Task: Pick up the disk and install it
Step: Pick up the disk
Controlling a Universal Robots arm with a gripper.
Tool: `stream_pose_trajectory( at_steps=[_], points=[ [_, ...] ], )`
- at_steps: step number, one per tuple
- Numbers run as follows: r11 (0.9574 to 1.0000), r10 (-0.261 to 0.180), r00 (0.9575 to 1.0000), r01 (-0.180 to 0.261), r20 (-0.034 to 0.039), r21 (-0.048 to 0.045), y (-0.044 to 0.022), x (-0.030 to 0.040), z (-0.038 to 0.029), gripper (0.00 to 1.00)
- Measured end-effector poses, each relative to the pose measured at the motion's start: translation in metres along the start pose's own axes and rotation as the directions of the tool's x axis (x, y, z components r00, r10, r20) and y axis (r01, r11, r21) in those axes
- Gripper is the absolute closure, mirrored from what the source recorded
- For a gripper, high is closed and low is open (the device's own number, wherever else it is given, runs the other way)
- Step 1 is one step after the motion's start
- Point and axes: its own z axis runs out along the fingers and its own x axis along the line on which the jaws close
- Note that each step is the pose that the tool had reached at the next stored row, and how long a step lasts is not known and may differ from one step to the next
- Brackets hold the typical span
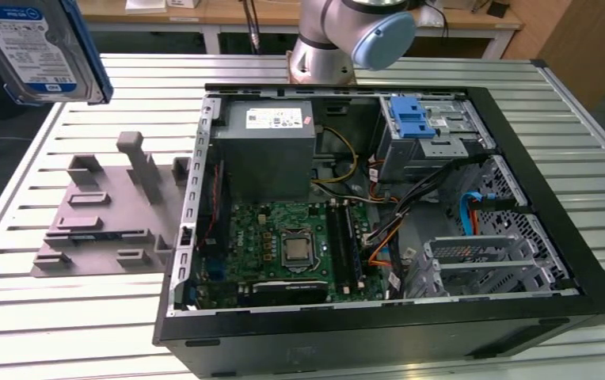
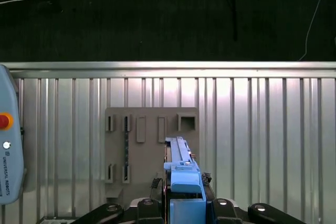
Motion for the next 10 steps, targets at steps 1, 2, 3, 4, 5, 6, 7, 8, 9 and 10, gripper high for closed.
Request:
stream_pose_trajectory(
  at_steps=[1,2,3,4,5,6,7,8,9,10],
  points=[
    [1.0,0.0,1.0,0.0,0.0,0.0,-0.0008,0.0017,0.0,0.64],
    [1.0,0.0,1.0,0.0,0.0001,-0.0002,-0.0024,0.0024,0.0,0.64],
    [1.0,0.0,1.0,0.0,0.0,-0.0004,-0.0044,0.0027,-0.0001,0.64],
    [1.0,0.0,1.0,0.0,0.0001,-0.0004,-0.0068,0.0027,0.0,0.64],
    [1.0,0.0,1.0,0.0,0.0001,-0.0005,-0.0091,0.0027,0.0,0.64],
    [1.0,0.0,1.0,0.0,0.0001,-0.0005,-0.0114,0.0027,-0.0001,0.64],
    [1.0,0.0,1.0,0.0,0.0,-0.0006,-0.0137,0.0027,-0.0001,0.64],
    [1.0,0.0,1.0,0.0,0.0001,-0.0006,-0.0158,0.0026,-0.0001,0.64],
    [1.0,0.0,1.0,0.0,0.0,-0.0007,-0.0176,0.0026,-0.0002,0.64],
    [1.0,0.0,1.0,0.0,0.0001,-0.0007,-0.0193,0.0026,-0.0001,0.64]
  ],
)
